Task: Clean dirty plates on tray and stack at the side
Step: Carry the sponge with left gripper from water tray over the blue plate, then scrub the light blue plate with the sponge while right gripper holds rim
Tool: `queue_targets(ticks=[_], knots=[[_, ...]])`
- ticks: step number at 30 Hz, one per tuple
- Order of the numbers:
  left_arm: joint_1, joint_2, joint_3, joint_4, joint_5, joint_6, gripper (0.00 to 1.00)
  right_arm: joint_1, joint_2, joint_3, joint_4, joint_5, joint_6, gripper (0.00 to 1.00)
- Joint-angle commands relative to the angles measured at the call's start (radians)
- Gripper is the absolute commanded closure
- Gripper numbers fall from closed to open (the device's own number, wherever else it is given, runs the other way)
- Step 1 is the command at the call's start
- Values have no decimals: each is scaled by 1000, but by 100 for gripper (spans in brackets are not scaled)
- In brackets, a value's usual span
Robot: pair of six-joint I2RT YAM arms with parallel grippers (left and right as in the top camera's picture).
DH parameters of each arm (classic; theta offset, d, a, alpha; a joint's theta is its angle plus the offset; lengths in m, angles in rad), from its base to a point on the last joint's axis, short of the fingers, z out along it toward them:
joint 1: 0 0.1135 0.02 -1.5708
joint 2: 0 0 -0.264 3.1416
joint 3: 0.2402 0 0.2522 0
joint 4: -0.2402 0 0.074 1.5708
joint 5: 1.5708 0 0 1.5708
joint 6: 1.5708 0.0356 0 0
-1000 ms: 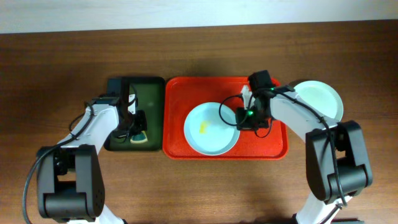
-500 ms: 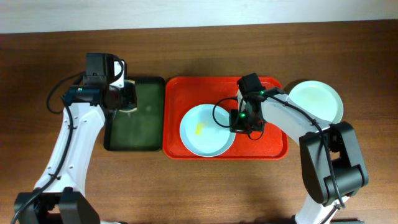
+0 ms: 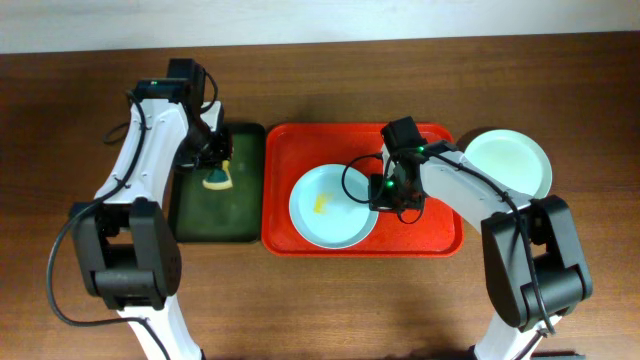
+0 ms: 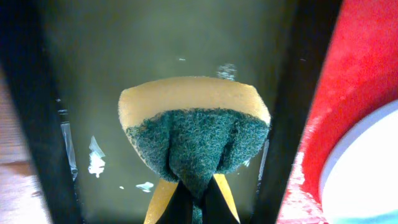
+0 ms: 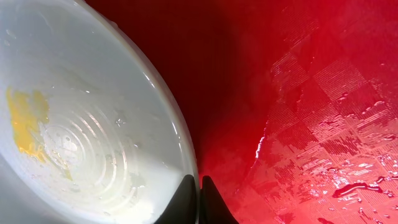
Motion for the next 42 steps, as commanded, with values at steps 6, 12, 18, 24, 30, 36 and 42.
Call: queue_targets(ticks=[6,12,18,24,30,36,42], knots=[[-7,3,6,3,126,35,100,5,13,-10,2,43,-2,96],[-76,3,-38,55,-6,-31,100,6,13,-10,6,43,17,96],[-256,3,-38,93,-135,-97,100,6,13,-10,4,43,16,96],[-367,3,-38,98,8,-97,100,6,13,-10,4,39,17,96],[-385,4,-38,98,22,-119,100,26,13,-10,72,-2,77,96],[-388,4,-38,97,22,-119,100,52,13,-10,99,-2,76,85],[-393,4,-78,110,14,-161,100,52,13,-10,80,-2,76,86]])
